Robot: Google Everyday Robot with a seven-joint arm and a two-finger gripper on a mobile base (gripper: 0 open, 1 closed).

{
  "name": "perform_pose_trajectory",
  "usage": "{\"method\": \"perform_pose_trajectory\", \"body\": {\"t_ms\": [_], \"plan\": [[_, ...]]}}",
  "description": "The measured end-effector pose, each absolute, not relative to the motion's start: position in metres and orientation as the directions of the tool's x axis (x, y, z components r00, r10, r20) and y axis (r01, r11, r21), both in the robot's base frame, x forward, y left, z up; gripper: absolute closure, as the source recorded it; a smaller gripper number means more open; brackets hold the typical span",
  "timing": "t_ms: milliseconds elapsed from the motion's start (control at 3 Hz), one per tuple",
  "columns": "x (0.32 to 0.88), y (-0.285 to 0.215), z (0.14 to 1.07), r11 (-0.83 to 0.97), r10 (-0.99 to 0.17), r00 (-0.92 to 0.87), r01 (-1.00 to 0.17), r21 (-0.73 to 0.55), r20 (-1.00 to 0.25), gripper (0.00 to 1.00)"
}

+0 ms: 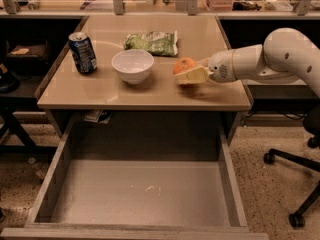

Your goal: Pick orange from top drawer and place on counter

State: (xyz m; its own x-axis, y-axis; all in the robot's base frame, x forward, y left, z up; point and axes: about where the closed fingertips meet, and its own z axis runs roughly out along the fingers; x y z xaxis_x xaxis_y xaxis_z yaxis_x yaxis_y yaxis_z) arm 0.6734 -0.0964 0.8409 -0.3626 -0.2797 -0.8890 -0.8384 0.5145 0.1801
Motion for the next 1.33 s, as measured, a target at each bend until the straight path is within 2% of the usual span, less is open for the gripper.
{"method": "perform_pose_trajectory", "body": {"t_ms": [667, 1000, 1333], "plan": [[0.6737, -0.1025, 0.8197, 0.507, -0.245, -0.376, -0.836, 0.212, -0.894, 1.0], [0.6737, -0.1025, 0.8198, 0.507, -0.245, -0.376, -0.836, 0.212, -0.894, 0.82], [0.6737, -0.1025, 0.8198, 0.506, -0.245, -0.376, -0.836, 0.212, -0.894, 0.58]]}}
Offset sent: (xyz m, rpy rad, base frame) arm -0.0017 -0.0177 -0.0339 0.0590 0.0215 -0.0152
